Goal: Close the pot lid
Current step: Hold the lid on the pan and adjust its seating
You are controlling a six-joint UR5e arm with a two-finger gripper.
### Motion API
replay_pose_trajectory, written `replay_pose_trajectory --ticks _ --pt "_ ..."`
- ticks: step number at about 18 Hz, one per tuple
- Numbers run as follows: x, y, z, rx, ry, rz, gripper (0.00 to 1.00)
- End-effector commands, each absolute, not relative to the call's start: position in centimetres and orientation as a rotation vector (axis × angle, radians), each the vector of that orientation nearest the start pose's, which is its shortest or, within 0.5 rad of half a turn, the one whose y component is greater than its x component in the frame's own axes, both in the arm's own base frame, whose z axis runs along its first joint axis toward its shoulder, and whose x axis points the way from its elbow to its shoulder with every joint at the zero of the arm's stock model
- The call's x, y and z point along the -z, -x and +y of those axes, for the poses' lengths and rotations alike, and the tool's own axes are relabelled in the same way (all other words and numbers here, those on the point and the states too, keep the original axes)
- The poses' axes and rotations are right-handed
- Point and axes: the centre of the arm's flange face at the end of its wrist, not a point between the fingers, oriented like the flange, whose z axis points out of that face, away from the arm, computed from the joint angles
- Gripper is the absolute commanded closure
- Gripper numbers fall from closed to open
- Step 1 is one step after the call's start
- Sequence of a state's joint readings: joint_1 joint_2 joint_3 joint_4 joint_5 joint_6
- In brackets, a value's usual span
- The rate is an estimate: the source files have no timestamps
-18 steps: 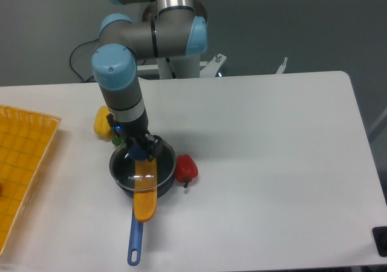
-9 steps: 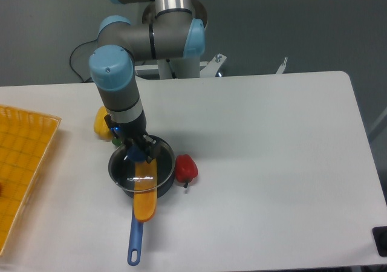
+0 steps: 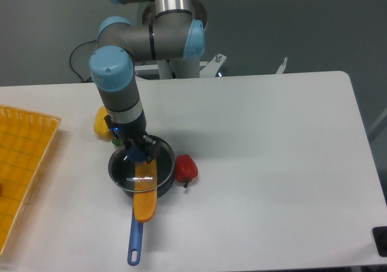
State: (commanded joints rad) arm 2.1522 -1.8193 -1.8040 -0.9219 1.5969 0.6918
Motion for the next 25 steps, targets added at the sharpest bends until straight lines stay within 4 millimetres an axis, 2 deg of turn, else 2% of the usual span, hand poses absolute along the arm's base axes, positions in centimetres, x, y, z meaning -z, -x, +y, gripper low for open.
replay_pose_trajectory --ticks 25 --pt "-30.44 19.66 54.21 -0.171 3.022 0.243 0.37"
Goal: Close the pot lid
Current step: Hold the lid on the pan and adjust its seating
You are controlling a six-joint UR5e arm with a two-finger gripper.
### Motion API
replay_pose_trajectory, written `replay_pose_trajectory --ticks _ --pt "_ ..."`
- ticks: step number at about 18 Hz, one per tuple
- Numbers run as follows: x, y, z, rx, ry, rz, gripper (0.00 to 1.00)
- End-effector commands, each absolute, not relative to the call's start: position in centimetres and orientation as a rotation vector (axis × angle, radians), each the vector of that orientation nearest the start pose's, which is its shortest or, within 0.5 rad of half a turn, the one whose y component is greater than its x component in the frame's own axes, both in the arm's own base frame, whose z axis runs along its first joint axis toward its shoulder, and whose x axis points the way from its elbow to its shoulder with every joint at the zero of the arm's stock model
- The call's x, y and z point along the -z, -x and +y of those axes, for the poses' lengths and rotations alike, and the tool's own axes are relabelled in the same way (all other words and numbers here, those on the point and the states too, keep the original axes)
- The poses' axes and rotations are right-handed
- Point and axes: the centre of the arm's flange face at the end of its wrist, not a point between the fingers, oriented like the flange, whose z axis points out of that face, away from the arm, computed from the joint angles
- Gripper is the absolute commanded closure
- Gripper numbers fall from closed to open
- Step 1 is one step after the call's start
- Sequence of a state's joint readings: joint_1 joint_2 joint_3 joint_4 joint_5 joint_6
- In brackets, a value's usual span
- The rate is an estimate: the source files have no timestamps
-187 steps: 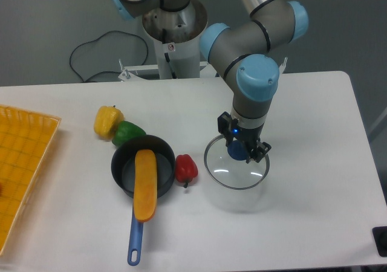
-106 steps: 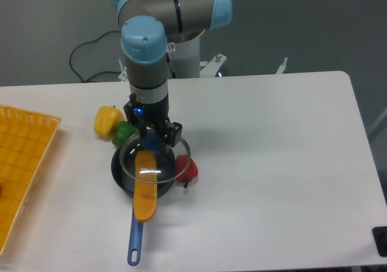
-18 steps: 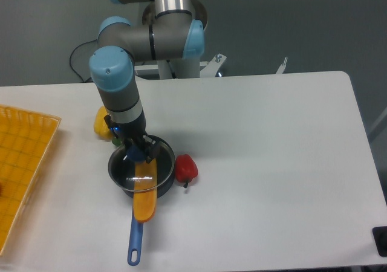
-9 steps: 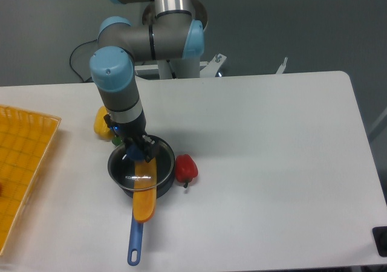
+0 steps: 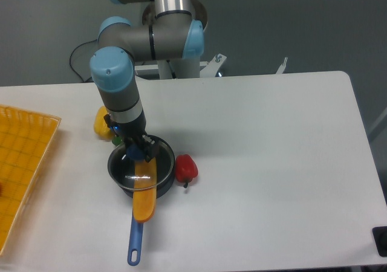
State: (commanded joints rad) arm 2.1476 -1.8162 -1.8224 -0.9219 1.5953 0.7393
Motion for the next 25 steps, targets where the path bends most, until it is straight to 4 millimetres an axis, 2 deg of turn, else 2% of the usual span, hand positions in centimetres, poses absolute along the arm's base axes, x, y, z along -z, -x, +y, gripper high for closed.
replay_pose_trajectory --ticks 8,10,19,20,24,25 --pt "-30.6 19.71 54.29 -0.175 3.018 0.255 0.36" --pt "-30.58 19.7 54.28 -0.174 3.019 0.255 0.3" --pt "-30.15 19.7 54.39 -0.171 3.027 0.258 0.27" --pt "-30.15 19.72 54.38 -0.173 3.027 0.26 0.22" --pt "-29.98 19.84 54.26 -0.189 3.04 0.259 0.2" --pt "-29.98 19.84 54.26 -0.189 3.04 0.259 0.11"
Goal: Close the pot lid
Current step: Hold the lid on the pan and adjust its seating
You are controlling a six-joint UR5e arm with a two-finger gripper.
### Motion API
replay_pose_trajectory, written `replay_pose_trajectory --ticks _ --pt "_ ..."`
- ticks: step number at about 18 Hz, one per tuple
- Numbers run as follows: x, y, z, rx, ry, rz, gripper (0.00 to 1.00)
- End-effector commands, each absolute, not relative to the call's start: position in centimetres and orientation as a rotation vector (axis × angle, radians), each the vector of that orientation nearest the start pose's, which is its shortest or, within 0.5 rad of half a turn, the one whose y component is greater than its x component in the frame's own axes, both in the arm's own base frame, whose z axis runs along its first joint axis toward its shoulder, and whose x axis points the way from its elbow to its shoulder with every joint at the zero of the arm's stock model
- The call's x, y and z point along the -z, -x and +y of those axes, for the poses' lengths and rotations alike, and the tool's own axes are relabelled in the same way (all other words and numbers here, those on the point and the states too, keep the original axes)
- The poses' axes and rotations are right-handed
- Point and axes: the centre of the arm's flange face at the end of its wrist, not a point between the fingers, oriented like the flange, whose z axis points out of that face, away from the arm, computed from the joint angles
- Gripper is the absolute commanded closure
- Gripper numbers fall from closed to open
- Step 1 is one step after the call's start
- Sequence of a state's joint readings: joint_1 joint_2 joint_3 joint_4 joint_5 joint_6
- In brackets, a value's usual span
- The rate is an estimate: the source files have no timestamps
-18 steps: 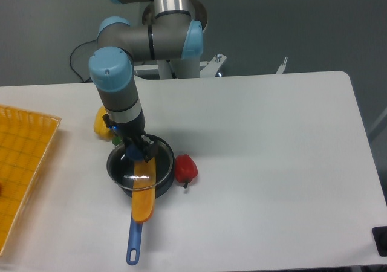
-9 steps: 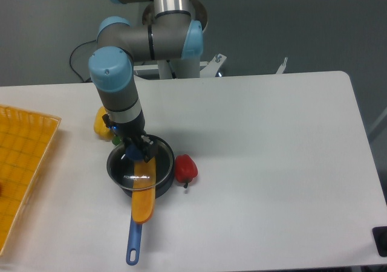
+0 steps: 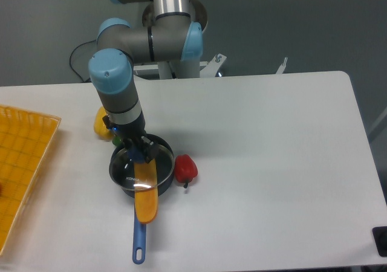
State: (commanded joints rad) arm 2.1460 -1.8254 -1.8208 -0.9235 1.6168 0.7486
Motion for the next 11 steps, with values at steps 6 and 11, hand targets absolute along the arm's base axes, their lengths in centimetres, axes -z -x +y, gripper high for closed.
replay_pose_trajectory --ticks 6,11 --pt "-30.8 20.1 54.7 -0.203 3.028 0.258 0.0" --pt "-31.7 20.7 54.7 -0.21 3.015 0.245 0.0"
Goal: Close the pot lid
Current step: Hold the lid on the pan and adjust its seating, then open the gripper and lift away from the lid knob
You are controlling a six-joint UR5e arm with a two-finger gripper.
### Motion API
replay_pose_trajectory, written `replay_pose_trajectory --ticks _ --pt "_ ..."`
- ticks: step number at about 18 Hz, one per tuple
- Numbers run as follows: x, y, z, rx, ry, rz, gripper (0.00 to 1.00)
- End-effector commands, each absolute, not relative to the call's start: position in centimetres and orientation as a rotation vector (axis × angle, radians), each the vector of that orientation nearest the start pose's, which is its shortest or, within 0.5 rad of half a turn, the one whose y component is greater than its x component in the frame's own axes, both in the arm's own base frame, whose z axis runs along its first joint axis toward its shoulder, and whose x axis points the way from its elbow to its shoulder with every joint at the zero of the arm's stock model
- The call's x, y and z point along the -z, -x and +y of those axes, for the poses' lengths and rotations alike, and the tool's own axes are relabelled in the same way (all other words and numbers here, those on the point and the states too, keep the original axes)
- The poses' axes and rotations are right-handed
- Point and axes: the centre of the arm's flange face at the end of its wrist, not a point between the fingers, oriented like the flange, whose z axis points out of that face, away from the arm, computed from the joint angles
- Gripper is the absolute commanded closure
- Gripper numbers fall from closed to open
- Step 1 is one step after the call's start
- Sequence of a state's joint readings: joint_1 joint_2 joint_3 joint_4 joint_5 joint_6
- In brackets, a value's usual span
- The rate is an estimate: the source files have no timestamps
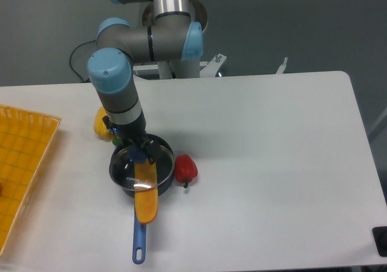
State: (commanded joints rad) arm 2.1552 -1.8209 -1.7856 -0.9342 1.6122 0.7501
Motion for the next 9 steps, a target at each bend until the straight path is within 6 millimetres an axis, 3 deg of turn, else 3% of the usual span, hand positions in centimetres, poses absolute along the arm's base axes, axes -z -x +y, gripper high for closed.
replay_pose_trajectory --ticks 5,7,9 --pt "-32.6 22.7 54.2 -0.232 3.011 0.216 0.0" --pt "-32.8 24.4 53.1 -0.228 3.028 0.257 0.0" --pt "-34.0 27.1 50.6 -0.209 3.047 0.3 0.0"
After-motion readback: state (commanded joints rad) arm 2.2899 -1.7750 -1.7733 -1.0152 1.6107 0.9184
